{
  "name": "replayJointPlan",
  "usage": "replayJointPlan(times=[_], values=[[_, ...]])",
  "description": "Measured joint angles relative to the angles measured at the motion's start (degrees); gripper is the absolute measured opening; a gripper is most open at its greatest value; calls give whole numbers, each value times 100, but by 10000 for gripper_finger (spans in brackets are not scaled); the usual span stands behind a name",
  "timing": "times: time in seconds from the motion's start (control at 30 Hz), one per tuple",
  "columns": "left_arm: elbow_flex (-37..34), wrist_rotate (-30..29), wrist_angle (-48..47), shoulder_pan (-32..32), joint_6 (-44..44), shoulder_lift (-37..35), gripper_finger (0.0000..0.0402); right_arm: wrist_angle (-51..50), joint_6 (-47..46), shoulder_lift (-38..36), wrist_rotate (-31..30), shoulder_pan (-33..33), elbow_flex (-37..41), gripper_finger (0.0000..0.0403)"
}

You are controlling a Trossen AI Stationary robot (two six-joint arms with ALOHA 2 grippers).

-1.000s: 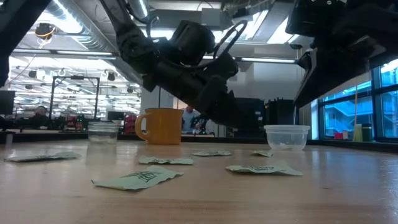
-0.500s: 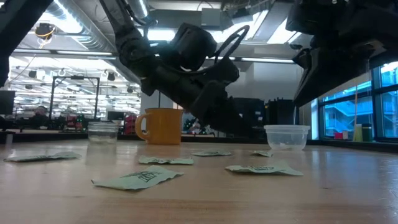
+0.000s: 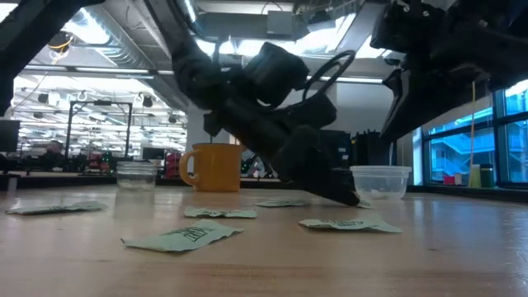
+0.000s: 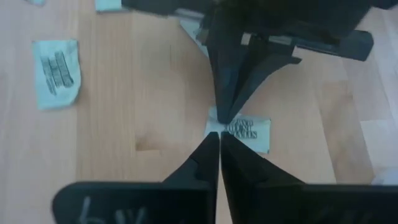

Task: Pick and place Stevia / Truvia into bins
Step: Put the stevia packet into the transparent container

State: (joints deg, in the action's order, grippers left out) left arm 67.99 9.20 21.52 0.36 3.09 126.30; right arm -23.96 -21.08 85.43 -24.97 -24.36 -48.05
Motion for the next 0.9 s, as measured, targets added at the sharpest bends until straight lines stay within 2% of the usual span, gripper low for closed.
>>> replayJointPlan(times=[0.1,0.27,0.4,0.53,0.67,0.9], values=[[36,56,-371,1,233,-16,2,-173,56,0,2,0,0,43],[26,255,-412,-4,612,-5,5,-553,-74,0,10,-2,0,77],[20,276,-399,-11,806,3,2,-811,-1338,0,179,171,0,95],[15,275,-394,-11,891,4,4,-520,-2583,0,725,436,0,103],[11,281,-390,-21,1038,4,4,-265,-3355,0,858,590,-2,104],[6,285,-388,-24,1091,4,3,-499,-4631,2,1052,828,9,104]])
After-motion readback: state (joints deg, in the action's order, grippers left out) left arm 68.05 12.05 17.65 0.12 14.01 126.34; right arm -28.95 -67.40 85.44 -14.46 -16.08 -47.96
